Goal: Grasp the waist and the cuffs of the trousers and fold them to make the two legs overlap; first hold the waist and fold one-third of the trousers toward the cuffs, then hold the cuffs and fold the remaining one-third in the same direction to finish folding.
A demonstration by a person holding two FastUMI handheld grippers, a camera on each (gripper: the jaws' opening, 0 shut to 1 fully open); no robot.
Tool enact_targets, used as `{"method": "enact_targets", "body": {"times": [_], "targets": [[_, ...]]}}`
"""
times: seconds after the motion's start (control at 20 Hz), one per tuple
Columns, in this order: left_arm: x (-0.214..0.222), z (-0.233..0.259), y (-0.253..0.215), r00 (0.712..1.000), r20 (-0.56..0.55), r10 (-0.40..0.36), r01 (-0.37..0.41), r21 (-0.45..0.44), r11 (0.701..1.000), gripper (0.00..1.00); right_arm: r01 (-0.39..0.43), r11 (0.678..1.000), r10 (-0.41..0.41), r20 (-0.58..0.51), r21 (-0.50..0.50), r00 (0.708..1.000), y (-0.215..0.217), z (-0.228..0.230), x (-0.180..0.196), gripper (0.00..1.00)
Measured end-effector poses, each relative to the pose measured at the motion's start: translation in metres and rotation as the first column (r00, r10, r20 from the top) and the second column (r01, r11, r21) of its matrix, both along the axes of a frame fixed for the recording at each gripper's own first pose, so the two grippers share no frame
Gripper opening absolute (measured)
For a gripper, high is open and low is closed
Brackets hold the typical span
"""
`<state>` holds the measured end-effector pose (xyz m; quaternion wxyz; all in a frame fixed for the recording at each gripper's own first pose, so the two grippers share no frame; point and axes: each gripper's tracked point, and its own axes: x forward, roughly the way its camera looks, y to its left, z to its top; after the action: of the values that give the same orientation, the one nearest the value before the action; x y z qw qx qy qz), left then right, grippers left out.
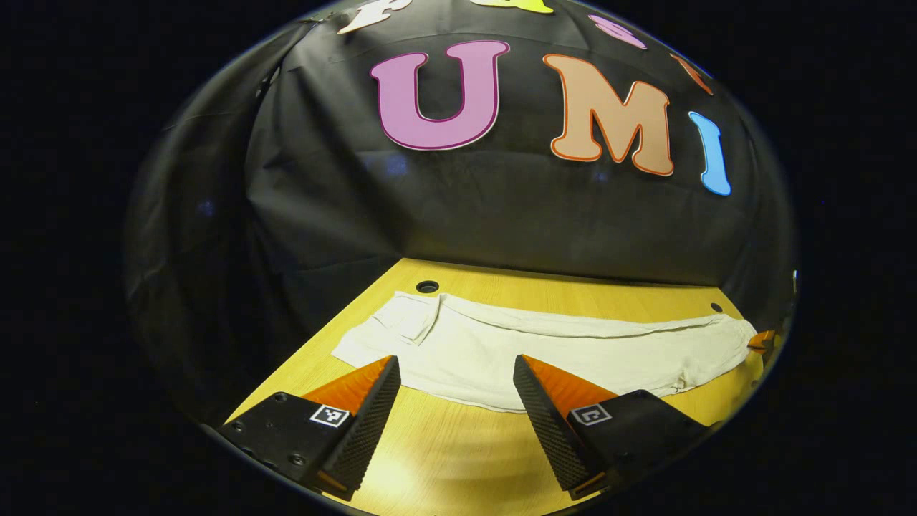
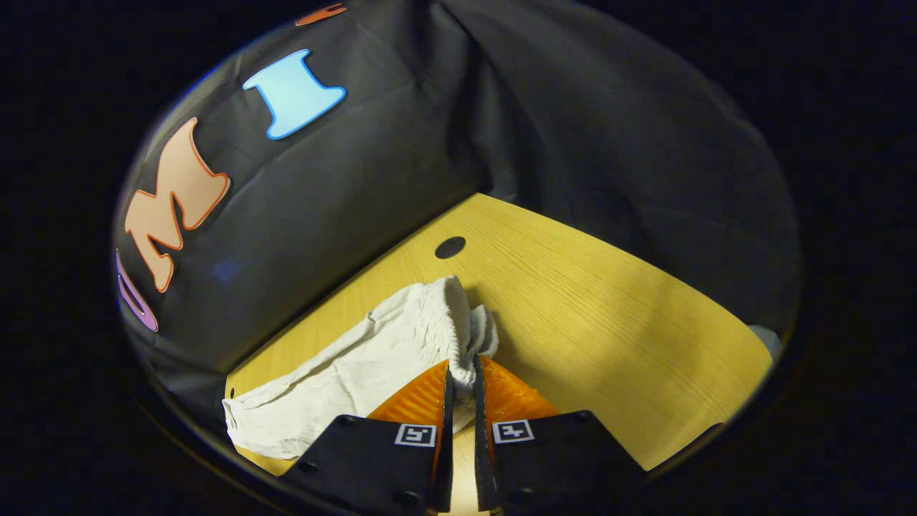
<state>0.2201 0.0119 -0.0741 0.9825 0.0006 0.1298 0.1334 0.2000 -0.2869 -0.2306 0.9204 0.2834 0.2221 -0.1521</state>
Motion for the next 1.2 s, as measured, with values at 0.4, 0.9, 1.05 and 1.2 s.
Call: {"method": "enact_targets", "body": {"times": [0.4,0.9,1.05,1.2], "targets": [[0.008,-0.001,0.028,0.998,0.023,-0.064,0.065,-0.043,0.997,0.95,-0.082,0.987,0.104,0.164,-0.136,0.981,0.095,0.107,0.006,0.14],[0.02,-0.004,0.106,0.993,0.036,-0.112,0.114,-0.074,0.991,0.97,-0.361,0.877,0.431,0.185,-0.318,0.883,0.307,0.141,0.028,0.15],[0.025,-0.01,0.133,0.995,0.035,-0.094,0.097,-0.085,0.992,0.97,-0.473,0.821,0.536,0.147,-0.32,0.831,0.374,0.121,0.026,0.14],[0.03,-0.02,0.157,0.996,0.021,-0.084,0.086,-0.086,0.993,0.97,-0.55,0.765,0.604,0.075,-0.335,0.793,0.4,0.096,0.025,0.15]]}}
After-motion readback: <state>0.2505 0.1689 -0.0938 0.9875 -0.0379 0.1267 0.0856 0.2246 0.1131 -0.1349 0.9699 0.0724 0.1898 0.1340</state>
